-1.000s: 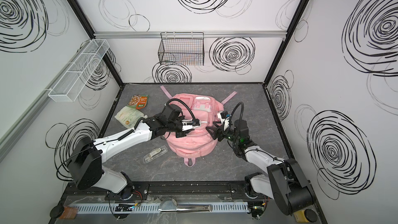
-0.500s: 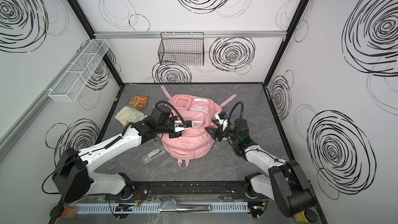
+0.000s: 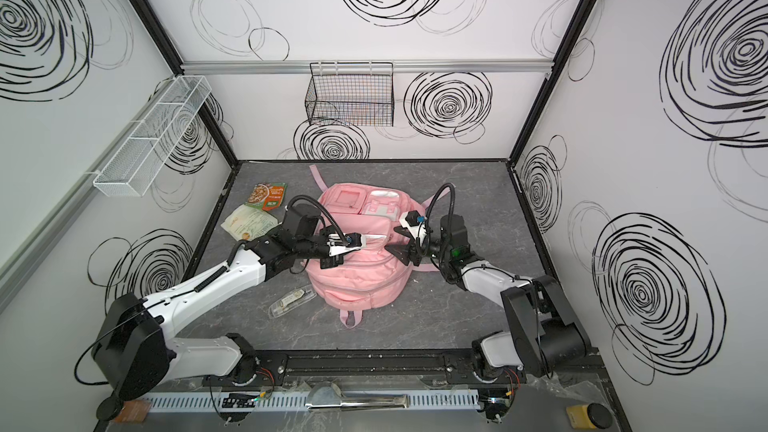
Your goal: Pack the student bag
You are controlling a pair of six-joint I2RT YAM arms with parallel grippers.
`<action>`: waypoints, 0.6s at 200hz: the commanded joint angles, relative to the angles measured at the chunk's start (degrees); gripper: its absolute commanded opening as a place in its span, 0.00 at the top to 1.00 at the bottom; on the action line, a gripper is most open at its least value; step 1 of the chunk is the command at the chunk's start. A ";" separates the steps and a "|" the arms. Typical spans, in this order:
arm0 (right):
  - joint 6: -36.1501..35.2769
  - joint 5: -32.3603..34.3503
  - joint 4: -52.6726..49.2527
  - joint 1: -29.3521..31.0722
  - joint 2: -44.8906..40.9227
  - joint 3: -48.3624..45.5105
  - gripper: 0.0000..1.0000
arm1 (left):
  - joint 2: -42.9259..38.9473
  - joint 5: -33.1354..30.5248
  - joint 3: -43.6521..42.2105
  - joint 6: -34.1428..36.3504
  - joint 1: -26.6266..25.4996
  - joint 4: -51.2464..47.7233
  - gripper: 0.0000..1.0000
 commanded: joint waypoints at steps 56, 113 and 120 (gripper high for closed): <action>-14.16 -10.82 -11.15 -0.90 9.63 8.36 0.40 | -2.62 7.83 1.05 1.79 1.12 8.21 1.00; -12.50 -13.88 -15.23 -1.94 12.67 10.56 0.65 | -2.68 8.08 1.05 0.82 1.65 9.11 1.00; -11.88 -14.41 -15.60 -2.31 12.98 10.90 0.68 | -2.60 8.06 0.97 0.59 1.74 9.29 1.00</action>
